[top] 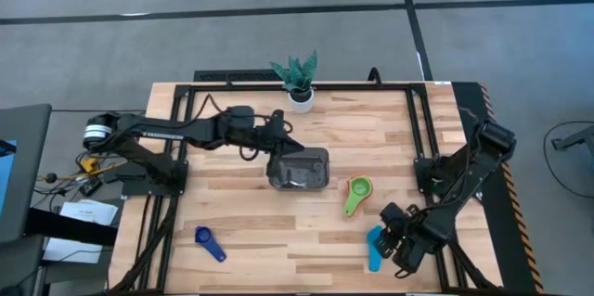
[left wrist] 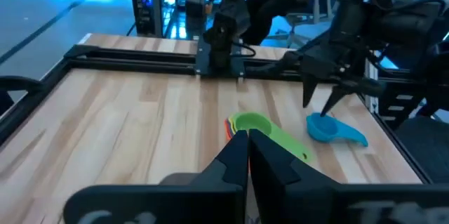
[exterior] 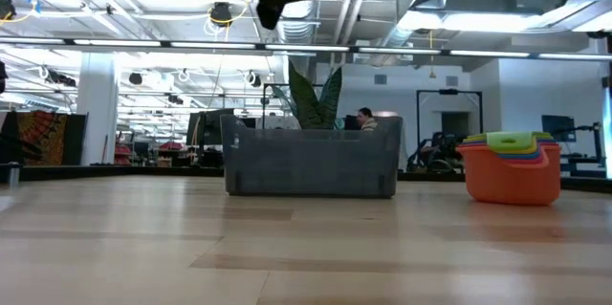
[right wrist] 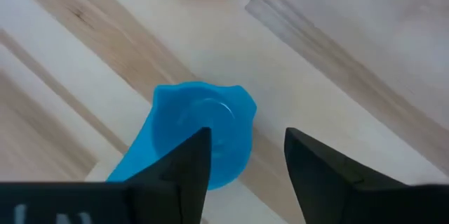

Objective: Nest measuring cups in basket
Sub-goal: Stack the light blue measuring cup on top of the green measuring cup

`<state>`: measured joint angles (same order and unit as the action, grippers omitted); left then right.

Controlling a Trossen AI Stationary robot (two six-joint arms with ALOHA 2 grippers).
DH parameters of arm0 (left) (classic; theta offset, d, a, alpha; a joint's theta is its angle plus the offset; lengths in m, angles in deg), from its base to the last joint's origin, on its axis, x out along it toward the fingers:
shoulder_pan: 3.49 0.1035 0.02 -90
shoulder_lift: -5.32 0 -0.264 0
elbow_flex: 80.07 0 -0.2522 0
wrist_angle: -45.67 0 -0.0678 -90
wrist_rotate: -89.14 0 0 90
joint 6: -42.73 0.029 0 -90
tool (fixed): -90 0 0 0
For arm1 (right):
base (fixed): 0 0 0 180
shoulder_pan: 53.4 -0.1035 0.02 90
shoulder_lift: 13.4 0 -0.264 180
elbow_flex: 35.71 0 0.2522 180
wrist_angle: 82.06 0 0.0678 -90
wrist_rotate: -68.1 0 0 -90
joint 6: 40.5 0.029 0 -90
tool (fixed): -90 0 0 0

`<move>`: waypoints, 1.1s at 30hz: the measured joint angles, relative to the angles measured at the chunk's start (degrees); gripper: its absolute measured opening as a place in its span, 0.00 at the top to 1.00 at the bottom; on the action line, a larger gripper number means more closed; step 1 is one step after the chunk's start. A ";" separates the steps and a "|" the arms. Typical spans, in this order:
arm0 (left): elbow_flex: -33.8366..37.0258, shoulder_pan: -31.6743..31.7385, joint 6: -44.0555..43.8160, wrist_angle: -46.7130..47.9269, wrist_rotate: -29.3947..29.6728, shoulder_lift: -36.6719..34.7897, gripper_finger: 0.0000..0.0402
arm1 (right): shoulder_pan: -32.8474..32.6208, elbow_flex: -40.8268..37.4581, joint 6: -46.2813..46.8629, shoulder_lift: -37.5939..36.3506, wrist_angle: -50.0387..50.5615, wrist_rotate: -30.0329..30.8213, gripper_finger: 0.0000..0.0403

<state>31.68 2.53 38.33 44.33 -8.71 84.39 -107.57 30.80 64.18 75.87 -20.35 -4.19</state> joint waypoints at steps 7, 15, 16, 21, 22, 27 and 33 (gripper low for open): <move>5.66 0.52 -2.19 -7.52 -0.79 -1.87 0.95 | -0.02 0.00 -0.15 2.91 -0.92 -0.67 0.53; 10.97 1.90 -6.63 -10.56 -0.84 -4.49 0.72 | 0.33 0.00 0.26 4.86 -2.59 -1.32 0.59; 11.54 2.10 -6.35 -10.67 -0.74 -5.25 0.69 | 0.42 0.00 0.28 4.86 -2.75 -1.33 0.61; 16.06 3.80 -6.07 -11.48 1.29 -9.12 0.63 | 1.80 0.00 0.26 4.86 -2.54 -1.40 0.77; 17.11 4.22 -6.68 -11.98 1.31 -9.73 0.63 | 2.16 0.00 0.23 4.82 -2.60 -1.40 0.81; 21.23 4.73 -8.38 -12.85 0.66 -12.39 0.63 | 4.67 0.00 -1.70 3.44 -4.35 -1.49 0.97; 23.20 3.71 -8.37 -13.11 0.08 -13.87 0.63 | 8.50 0.02 -2.23 -1.16 -5.50 -1.58 0.97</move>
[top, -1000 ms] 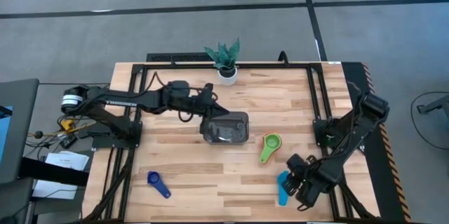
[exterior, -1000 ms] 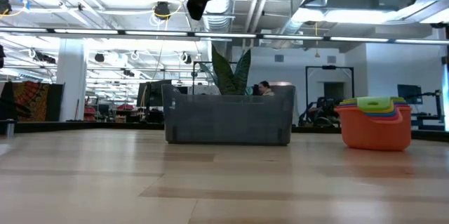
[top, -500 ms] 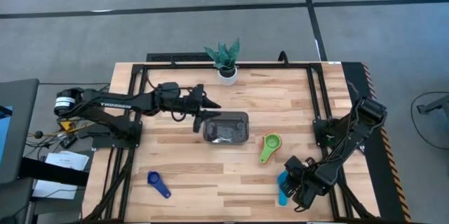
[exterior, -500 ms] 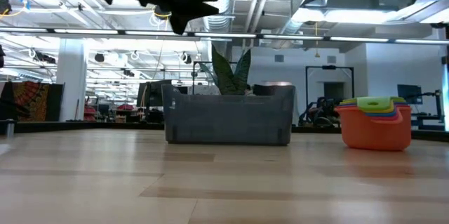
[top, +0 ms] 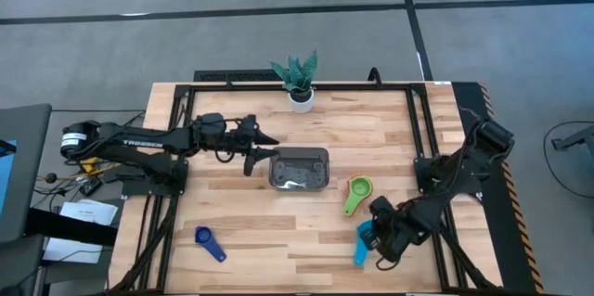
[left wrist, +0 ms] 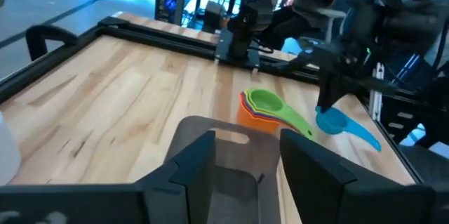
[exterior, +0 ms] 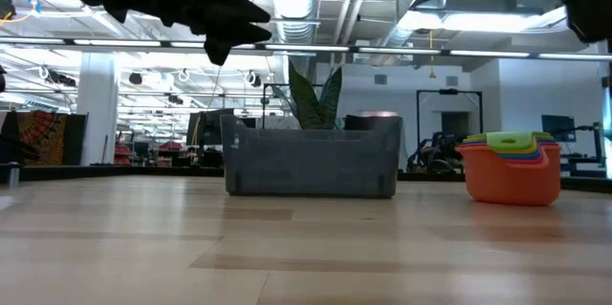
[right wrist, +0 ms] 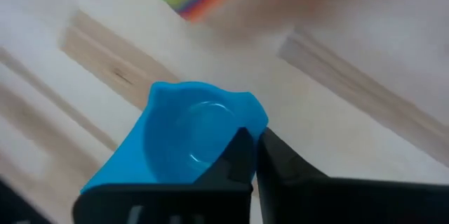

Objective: Nest measuring cups in basket
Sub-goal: Stack the light blue measuring cup on top of the green measuring cup

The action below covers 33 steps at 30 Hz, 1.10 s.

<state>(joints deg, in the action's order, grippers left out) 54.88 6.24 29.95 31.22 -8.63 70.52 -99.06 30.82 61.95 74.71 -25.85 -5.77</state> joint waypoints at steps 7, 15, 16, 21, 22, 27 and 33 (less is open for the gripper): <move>1.58 -0.04 1.40 1.03 -0.04 -0.16 0.63 | 2.95 0.07 -1.86 -8.24 -0.35 0.37 0.96; 1.66 -0.04 3.06 1.53 -0.04 -0.15 0.63 | 12.24 0.09 -3.02 -13.17 5.58 3.60 0.97; 1.66 -0.04 3.05 1.62 -0.04 -0.15 0.63 | 13.77 0.09 -3.98 -13.16 6.05 3.53 0.96; 1.66 -0.04 3.02 1.84 -0.61 -0.15 0.63 | 19.62 0.07 -11.32 -12.67 7.15 3.36 0.96; 1.66 -0.04 3.01 1.84 -0.59 -0.15 0.63 | 20.40 0.07 -12.80 -12.69 7.33 3.27 0.97; 1.66 -0.04 3.71 1.86 0.00 -0.15 0.63 | 23.07 0.07 -16.92 -12.67 11.07 2.89 0.96; 1.64 -0.04 4.98 1.79 1.05 -0.15 0.63 | 24.06 -1.77 -17.49 -12.65 11.04 1.90 0.92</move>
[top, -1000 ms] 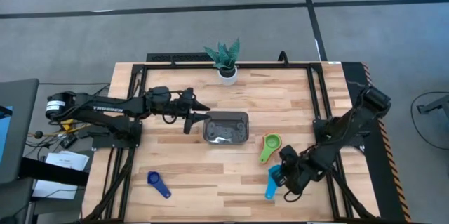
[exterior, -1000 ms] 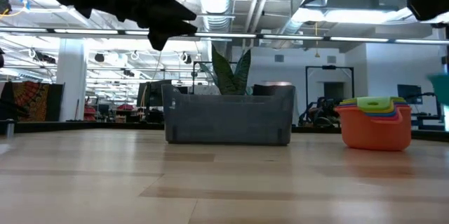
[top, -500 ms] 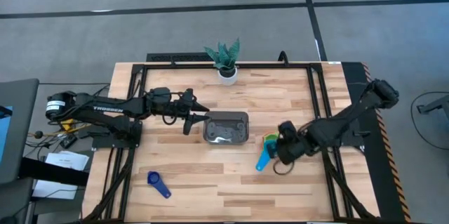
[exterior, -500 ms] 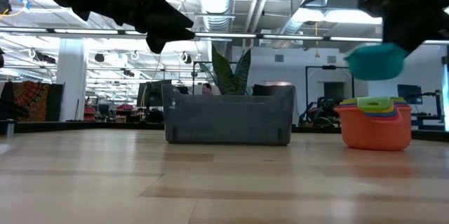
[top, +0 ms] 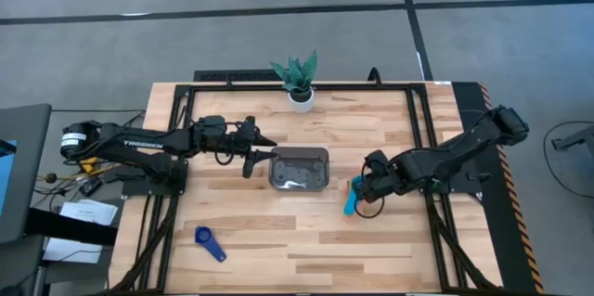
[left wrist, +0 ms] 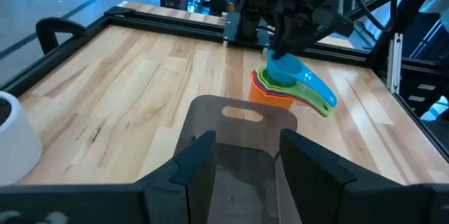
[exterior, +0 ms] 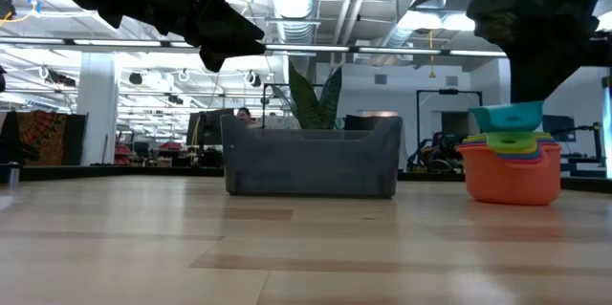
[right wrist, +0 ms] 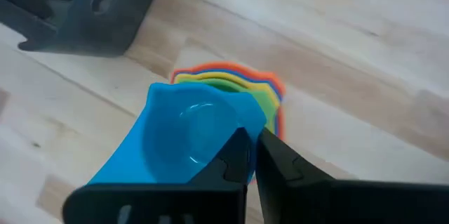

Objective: Nest measuring cups in basket
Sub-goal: Stack the light blue measuring cup on top of the green measuring cup, then stack the dark blue measuring cup on top of the light blue measuring cup

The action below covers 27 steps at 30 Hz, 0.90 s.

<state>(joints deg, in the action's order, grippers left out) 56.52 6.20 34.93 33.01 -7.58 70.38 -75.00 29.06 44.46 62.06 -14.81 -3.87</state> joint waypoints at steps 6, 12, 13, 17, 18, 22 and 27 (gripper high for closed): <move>-0.02 -0.02 -0.24 0.00 0.00 0.02 0.63 | -0.39 -3.68 0.89 -0.01 -5.80 -0.26 0.92; -0.02 -0.02 -1.94 -0.02 0.00 0.02 0.63 | -0.31 -3.70 0.92 -0.02 -4.54 -0.12 0.84; -0.02 -0.01 -2.04 0.00 0.00 0.02 0.63 | -0.31 -3.70 0.89 -0.02 -4.34 -0.12 0.82; -0.02 0.00 -2.93 -0.04 0.00 0.02 0.63 | -0.31 -3.70 0.43 -0.02 -4.32 -0.10 0.73; -0.02 -0.01 -3.17 -0.04 0.00 0.02 0.63 | -0.31 -3.70 0.23 -0.02 -4.32 -0.09 0.70; -0.04 0.00 -5.04 -0.15 -0.11 -0.74 0.63 | -0.48 -3.70 0.07 -0.02 -4.29 -0.01 0.59; -0.09 -0.02 -10.74 2.32 1.18 -4.45 0.63 | -0.56 -3.49 0.09 -0.02 -4.85 3.26 0.49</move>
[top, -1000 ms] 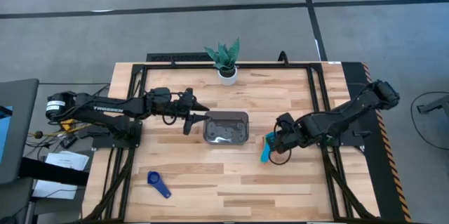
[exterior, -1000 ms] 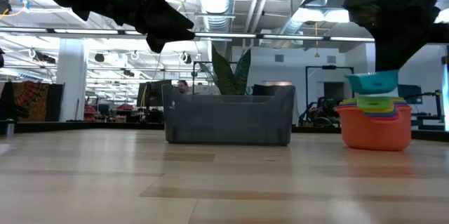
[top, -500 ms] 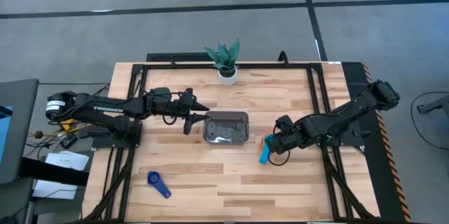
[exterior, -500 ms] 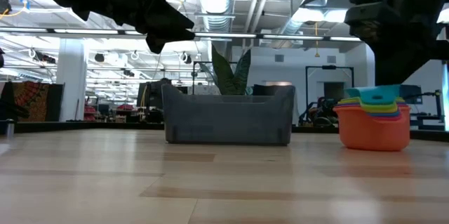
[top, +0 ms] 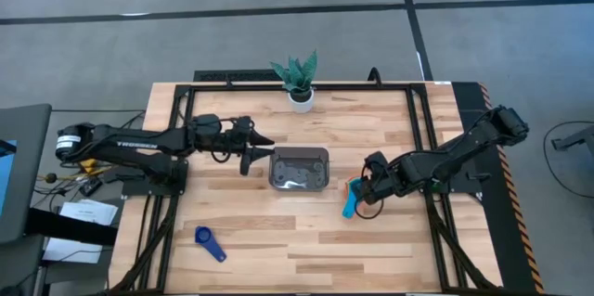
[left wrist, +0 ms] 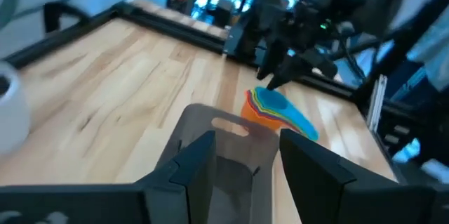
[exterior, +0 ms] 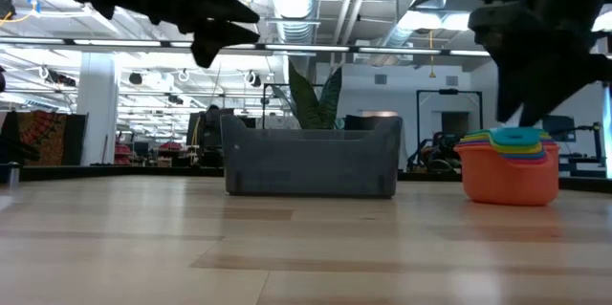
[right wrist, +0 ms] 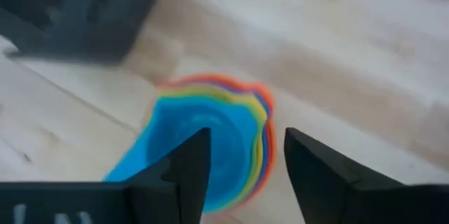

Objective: Nest measuring cups in basket
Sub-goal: Stack the dark blue measuring cup on top of the light blue measuring cup

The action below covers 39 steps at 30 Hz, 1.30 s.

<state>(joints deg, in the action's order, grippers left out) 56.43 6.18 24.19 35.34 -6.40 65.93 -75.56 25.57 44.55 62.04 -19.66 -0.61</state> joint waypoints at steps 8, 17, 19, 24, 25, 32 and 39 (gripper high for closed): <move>-0.04 -4.74 -15.66 22.62 3.74 -10.27 0.70 | 0.86 3.00 -4.46 -0.02 -0.30 11.51 0.49; -0.04 -23.93 -48.76 39.95 5.96 -16.44 0.77 | 3.62 6.20 -18.56 -0.20 -4.34 12.82 0.53; -0.04 -29.34 -56.74 39.90 6.12 -16.34 0.78 | 3.57 6.75 -20.33 -0.20 -5.58 14.07 0.54; -0.05 -42.14 -74.05 40.91 8.87 -12.83 0.78 | 3.46 6.90 -23.50 -0.20 -9.76 14.77 0.54; -0.22 -44.51 -77.71 41.16 8.99 -11.62 0.78 | 3.33 6.90 -23.76 -0.20 -10.44 14.83 0.55; -2.64 -58.63 -97.57 46.10 7.36 -1.67 0.78 | 0.65 6.90 -23.56 -0.20 -13.24 17.35 0.55; -2.71 -64.90 -104.44 48.08 3.26 4.13 0.77 | -1.38 6.90 -20.03 -0.20 -13.73 19.89 0.56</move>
<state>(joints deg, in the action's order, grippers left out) 53.72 -58.72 -80.25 83.42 -3.14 70.06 -76.95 32.46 24.53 61.84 -33.39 19.27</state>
